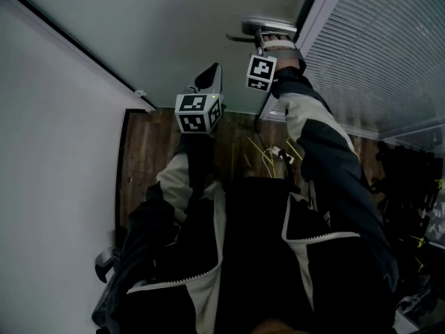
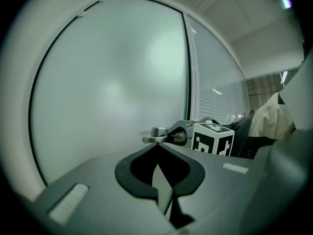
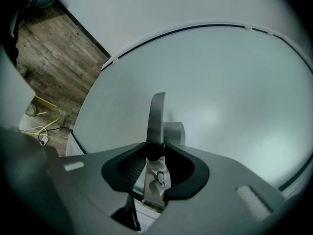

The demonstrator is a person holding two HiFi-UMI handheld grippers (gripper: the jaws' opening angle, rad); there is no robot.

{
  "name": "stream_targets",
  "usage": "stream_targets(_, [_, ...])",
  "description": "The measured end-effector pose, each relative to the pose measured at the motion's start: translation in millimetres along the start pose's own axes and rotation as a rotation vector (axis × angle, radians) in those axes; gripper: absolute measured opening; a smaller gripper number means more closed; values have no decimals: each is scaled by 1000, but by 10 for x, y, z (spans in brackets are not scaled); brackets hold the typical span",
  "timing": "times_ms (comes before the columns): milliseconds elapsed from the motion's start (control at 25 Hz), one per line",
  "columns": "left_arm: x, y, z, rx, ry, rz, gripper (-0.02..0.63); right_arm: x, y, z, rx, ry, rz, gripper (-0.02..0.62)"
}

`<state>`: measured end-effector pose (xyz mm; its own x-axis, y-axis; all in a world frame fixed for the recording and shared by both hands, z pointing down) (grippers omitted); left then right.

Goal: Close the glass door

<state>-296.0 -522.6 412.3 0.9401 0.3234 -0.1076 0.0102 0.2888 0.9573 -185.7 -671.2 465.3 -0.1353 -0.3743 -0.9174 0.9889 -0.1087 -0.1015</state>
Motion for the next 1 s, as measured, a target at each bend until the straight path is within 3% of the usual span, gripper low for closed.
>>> stream_targets(200, [-37,1,-24,1,-1,-12,5,1,-9,-25,25,-29,86,123])
stream_targets(360, [-95,-40,-41,14,-5,-28,5,41,3,-294,99,-80,297,121])
stream_targets(440, [-123,-41,-49,22,-5,-32,5,39,7,-530,158,-101,467,99])
stream_targets(560, [-112,-42,-53,35,6,-37,5,20,109,-912,249,-171,804,11])
stream_targets(680, [-89,-58,-56,44,16,-35,5,29,251,-1252,348,-236,1152,5])
stream_targets(760, [-67,-58,-61,48,24,-31,5,15,345,-1436,392,-266,1323,5])
stream_targets(840, [-36,-48,-74,48,34,-27,5,-35,415,-1548,400,-288,1409,5])
stream_targets(1000, [14,-36,-122,41,47,-23,5,-104,441,-1618,376,-309,1437,3])
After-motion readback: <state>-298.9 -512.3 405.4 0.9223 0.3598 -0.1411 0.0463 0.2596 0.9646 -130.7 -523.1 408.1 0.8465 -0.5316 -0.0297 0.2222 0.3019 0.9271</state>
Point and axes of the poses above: the fingertips, and each gripper's own axes: z forward along the fingers, x to its right, y out of its underside, the point moved 4 cm from there along -z, backward along the fingers, and after that the axes turned 7 degrees about -x, right-handed, at the moved point
